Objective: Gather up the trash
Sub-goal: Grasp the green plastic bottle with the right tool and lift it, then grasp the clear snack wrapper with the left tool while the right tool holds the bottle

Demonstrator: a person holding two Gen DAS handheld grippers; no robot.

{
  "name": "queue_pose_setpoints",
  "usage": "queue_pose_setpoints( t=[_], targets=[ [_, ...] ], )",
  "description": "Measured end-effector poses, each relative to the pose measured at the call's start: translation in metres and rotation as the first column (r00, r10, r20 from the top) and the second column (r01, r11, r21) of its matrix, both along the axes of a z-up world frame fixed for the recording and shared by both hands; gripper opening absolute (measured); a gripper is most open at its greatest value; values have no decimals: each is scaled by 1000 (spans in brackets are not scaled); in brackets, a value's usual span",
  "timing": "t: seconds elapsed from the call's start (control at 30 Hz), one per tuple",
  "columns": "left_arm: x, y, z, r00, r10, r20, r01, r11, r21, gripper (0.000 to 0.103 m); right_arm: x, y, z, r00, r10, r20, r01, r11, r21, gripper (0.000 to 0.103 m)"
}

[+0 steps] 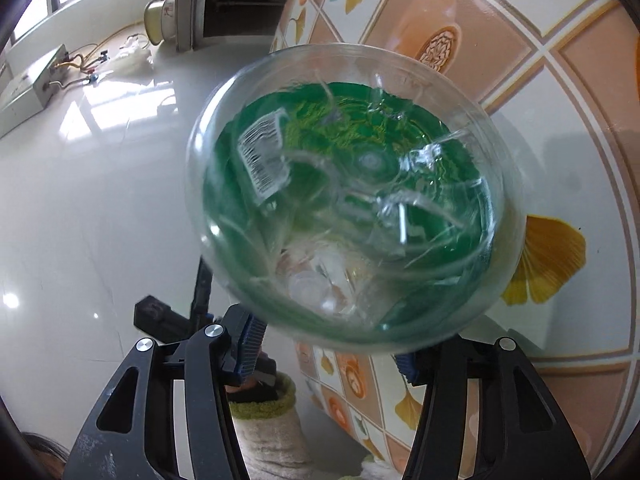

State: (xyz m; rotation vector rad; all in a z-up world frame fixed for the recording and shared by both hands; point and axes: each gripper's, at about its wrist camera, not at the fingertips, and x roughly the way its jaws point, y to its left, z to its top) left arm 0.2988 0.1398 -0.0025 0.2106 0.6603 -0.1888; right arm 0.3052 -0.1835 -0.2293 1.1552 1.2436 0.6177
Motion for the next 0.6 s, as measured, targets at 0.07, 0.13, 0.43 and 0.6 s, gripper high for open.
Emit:
queue_pose_setpoints(
  t=[0.07,0.13,0.43,0.6],
  targets=[
    [12,-4,-3,1000,-12,-13,13,998,55,89,-6,-3,0,1000,-3,4,3,1000,16,60],
    [29,-8,-9,999,-14,-43,20,989,147,89,-10,-15,9,1000,-3,11,3,1000,27,61],
    [82,-14,-45,982,53,-179,31,898,439,83,-22,-26,20,999,18,34,-20,998,53,62],
    [95,-13,-51,979,68,-190,33,875,483,69,-27,-37,16,999,19,41,-22,998,62,62]
  ],
)
